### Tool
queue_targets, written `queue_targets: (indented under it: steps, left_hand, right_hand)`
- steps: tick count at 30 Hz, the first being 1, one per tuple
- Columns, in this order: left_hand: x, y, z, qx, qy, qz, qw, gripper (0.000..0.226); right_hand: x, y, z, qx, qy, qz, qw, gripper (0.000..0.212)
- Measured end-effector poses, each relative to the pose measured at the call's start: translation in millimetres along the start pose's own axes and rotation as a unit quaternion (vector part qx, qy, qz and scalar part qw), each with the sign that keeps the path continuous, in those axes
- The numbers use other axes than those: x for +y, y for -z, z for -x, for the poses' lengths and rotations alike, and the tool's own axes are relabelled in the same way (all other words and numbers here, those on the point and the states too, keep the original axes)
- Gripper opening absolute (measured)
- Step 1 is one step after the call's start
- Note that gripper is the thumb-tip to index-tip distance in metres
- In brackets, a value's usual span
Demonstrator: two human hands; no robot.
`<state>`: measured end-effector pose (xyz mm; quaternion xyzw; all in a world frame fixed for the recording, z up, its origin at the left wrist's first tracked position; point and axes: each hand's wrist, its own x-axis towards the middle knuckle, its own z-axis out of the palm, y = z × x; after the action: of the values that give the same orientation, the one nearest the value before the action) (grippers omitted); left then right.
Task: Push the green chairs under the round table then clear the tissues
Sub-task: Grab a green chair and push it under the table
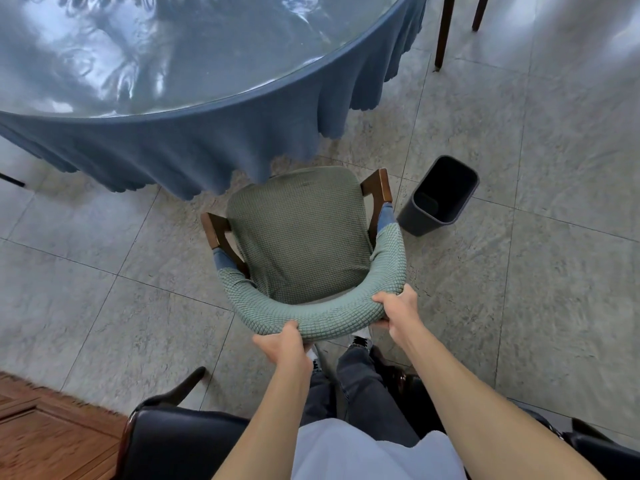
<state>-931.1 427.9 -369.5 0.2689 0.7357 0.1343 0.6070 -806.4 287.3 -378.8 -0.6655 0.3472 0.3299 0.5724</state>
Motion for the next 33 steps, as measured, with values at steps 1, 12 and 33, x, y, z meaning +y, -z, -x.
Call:
queue_targets:
  steps: [1, 12, 33]
  left_hand:
    - [-0.3, -4.9, 2.2, 0.002, 0.003, -0.001, 1.0, 0.054]
    - [-2.5, -43.4, 23.6, 0.013, 0.039, 0.025, 0.999, 0.066]
    - [-8.8, -26.6, 23.6, -0.073, 0.08, 0.11, 0.988, 0.071]
  right_hand:
    - [-5.6, 1.6, -3.3, 0.001, 0.006, 0.004, 1.0, 0.056]
    - [-43.6, 16.2, -29.2, -0.004, 0.046, 0.049, 0.998, 0.041]
    - [-43.3, 30.6, -24.2, -0.089, -0.023, -0.004, 0.996, 0.045]
